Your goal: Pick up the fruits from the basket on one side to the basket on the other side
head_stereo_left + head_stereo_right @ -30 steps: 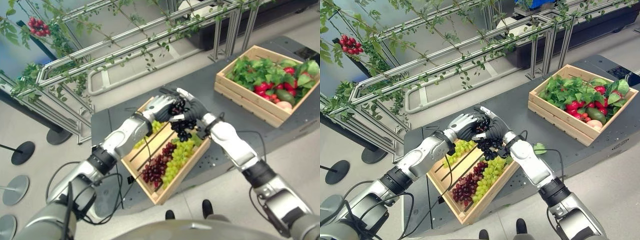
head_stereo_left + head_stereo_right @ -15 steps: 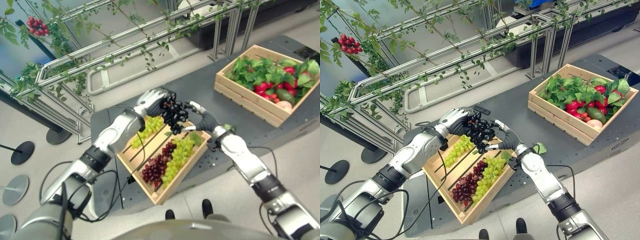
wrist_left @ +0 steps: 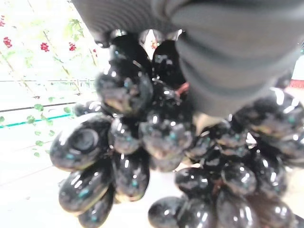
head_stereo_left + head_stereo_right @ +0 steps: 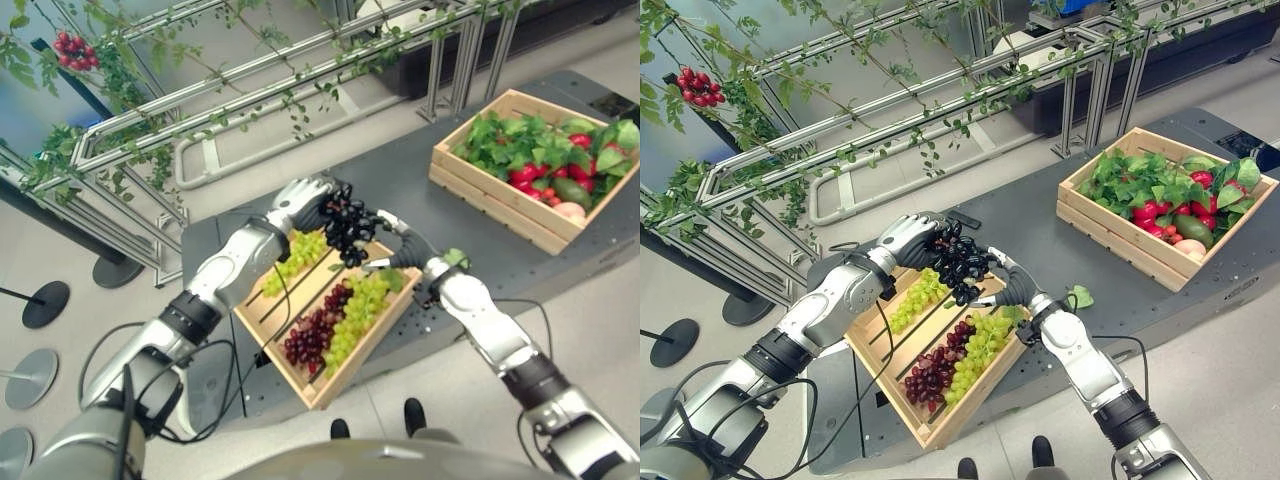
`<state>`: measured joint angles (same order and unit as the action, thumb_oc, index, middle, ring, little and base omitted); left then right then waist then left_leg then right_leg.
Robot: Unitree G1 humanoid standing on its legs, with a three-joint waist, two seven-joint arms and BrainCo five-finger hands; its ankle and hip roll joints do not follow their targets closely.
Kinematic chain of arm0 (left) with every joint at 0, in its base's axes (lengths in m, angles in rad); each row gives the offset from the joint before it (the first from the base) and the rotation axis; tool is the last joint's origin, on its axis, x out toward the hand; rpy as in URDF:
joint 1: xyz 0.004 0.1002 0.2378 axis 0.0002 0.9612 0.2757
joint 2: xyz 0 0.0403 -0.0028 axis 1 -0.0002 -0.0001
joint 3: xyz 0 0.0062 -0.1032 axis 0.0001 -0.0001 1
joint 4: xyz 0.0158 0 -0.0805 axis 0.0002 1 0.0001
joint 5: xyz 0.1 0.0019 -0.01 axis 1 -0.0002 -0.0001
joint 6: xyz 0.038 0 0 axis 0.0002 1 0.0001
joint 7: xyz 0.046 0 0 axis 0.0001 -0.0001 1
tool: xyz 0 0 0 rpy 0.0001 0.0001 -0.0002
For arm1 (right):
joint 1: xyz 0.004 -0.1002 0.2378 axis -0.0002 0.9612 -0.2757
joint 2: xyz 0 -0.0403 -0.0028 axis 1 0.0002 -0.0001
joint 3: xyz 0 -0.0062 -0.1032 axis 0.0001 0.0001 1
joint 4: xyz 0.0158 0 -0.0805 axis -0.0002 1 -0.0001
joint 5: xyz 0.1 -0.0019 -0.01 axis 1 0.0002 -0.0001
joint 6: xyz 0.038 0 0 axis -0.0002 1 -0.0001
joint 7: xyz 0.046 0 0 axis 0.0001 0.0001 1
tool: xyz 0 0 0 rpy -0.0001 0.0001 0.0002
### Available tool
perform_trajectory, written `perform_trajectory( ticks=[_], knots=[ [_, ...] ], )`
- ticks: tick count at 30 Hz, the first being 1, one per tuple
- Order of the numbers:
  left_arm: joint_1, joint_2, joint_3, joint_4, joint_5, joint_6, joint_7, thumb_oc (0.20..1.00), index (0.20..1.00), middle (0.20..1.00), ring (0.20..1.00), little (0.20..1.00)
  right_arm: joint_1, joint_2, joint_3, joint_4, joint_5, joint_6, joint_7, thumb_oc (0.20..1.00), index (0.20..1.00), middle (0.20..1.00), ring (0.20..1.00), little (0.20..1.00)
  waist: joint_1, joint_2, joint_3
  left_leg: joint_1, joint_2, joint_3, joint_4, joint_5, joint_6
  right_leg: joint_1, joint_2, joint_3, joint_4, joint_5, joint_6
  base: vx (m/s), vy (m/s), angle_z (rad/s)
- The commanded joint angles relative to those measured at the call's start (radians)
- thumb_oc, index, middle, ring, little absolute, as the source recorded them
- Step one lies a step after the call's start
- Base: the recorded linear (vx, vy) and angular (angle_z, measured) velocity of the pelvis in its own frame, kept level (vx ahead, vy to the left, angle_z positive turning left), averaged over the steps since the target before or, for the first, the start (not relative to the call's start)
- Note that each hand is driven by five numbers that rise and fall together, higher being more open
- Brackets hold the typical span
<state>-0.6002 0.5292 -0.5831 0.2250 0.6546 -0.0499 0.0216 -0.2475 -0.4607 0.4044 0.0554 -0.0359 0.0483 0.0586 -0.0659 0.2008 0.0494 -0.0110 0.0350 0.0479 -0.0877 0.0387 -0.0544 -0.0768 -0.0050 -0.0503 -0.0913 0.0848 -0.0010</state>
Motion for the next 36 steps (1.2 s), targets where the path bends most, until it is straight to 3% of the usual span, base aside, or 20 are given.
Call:
perform_trajectory(
  ticks=[1,12,36],
  knots=[
    [-0.126,0.011,0.041,0.037,0.001,-0.01,0.055,0.2,0.2,0.2,0.2,0.2,-0.007,0.043,-0.01,-0.045,0.051,-0.062,0.011,1.0,1.0,1.0,1.0,1.0,-0.008,-0.076,-0.056,0.013,-0.068,0.007,0.014,-0.06,0.019,0.038,-0.053,0.016,0.004,-0.079,0.093,0.0,0.0,0.0],
    [-0.113,-0.023,0.037,0.032,-0.038,-0.011,0.056,0.2,0.2,0.2,0.2,0.2,-0.028,0.065,0.009,-0.003,0.086,-0.071,-0.026,1.0,1.0,1.0,1.0,1.0,-0.007,-0.077,-0.057,0.012,-0.067,0.011,0.016,-0.062,0.02,0.036,-0.054,0.017,0.004,-0.078,0.093,0.0,0.0,0.0],
    [-0.076,-0.058,0.045,-0.008,-0.084,-0.005,0.082,0.2,0.2,0.2,0.2,0.2,-0.051,0.164,0.107,0.11,0.362,-0.069,-0.046,1.0,1.0,1.0,1.0,1.0,0.003,-0.075,-0.058,0.018,-0.067,0.011,0.011,-0.062,0.018,0.04,-0.052,0.016,0.004,-0.079,0.09,0.0,0.0,0.0]
  ],
)
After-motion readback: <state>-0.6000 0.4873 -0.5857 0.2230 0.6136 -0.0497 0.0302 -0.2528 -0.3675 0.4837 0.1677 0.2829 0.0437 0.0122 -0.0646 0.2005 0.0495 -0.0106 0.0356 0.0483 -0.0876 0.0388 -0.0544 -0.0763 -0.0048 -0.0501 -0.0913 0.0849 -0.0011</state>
